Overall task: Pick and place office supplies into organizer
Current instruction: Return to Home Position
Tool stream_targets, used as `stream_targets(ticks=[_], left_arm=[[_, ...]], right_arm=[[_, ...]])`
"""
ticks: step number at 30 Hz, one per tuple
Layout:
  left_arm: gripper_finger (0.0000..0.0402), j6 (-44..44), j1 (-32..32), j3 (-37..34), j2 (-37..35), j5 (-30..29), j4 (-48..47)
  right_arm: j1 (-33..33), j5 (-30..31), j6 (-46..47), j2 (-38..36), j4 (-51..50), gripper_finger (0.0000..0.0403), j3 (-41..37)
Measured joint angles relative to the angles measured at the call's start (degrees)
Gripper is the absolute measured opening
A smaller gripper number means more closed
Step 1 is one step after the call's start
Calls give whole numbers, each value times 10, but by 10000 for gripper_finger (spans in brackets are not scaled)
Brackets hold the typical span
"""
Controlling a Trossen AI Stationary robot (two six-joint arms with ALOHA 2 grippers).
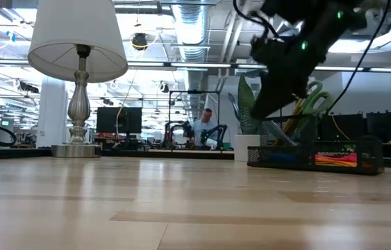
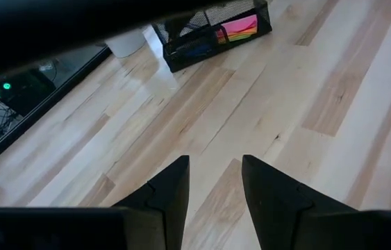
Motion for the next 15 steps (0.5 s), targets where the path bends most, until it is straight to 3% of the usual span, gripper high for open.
stream_targets(ticks=[4, 7, 12, 15], left_arm=[[125, 21, -24, 0, -38, -1, 0], [125, 46, -53, 0, -79, -23, 0], [125, 142, -86, 0, -145, -123, 0], [125, 167, -88, -32, -190, -133, 1]], right_arm=[[36, -87, -49, -1, -44, 113, 43], [89, -84, -52, -11, -102, 113, 86], [208, 25, -37, -65, -160, 113, 115], [296, 92, -25, -109, -189, 113, 115]])
